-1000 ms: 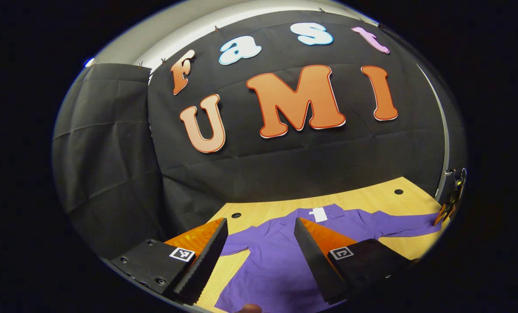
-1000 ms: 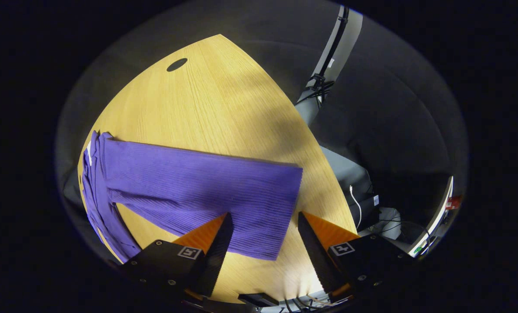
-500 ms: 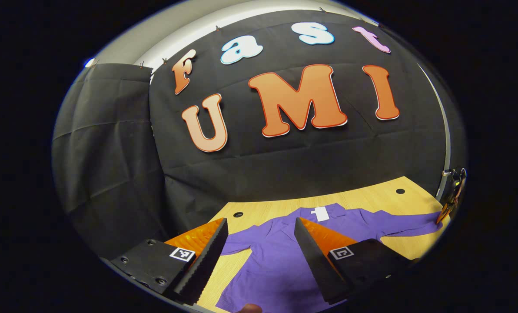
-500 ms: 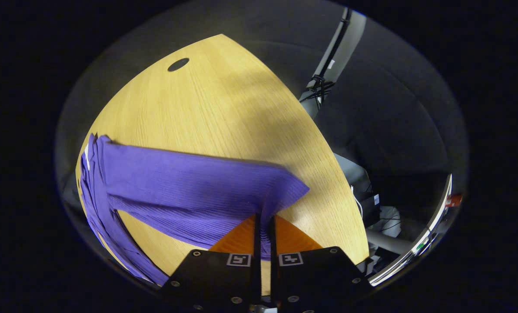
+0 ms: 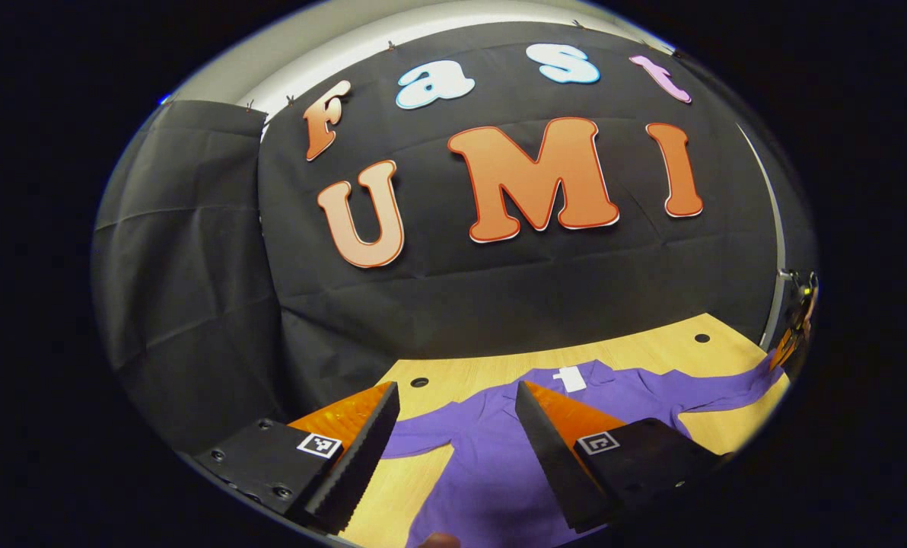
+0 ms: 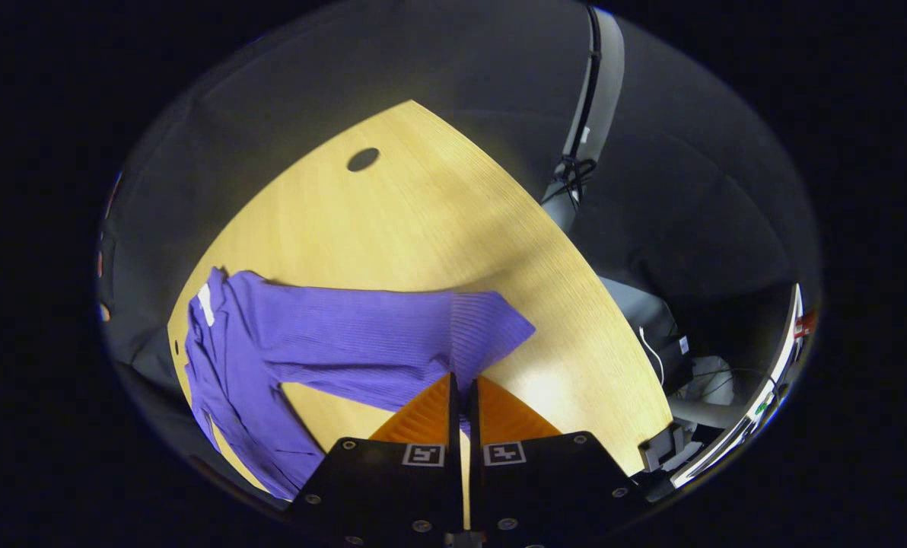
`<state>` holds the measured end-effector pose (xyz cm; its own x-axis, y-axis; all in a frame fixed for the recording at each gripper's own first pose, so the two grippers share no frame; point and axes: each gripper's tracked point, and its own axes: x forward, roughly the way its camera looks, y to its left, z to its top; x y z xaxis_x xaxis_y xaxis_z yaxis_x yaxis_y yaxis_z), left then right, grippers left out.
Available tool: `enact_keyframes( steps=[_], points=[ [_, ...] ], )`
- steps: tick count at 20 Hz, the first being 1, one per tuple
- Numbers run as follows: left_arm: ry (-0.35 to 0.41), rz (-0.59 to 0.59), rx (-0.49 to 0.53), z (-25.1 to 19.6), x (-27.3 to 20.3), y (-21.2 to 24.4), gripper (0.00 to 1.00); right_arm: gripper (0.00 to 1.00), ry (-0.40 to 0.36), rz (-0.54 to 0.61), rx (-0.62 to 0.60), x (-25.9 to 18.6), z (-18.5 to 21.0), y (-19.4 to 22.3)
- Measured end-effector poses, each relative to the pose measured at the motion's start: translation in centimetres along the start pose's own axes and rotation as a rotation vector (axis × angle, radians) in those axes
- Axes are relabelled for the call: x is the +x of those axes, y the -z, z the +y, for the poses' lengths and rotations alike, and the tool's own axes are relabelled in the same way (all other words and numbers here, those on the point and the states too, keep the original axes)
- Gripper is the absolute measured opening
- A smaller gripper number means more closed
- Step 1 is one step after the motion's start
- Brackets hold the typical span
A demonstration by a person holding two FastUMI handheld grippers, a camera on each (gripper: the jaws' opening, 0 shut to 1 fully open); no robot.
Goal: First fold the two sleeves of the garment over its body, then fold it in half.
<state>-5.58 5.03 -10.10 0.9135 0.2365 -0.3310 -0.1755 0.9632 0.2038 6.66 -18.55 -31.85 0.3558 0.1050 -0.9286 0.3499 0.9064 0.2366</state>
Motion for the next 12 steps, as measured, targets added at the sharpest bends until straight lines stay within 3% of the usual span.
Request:
enact_keyframes(
  steps=[12],
  points=[
    [0.055, -0.012, -0.017, 8.4, 4.5, 1.5, 0.96, 0.04, -0.088, -0.197, -0.228, -11.9, 17.2, 0.7]
  ],
)
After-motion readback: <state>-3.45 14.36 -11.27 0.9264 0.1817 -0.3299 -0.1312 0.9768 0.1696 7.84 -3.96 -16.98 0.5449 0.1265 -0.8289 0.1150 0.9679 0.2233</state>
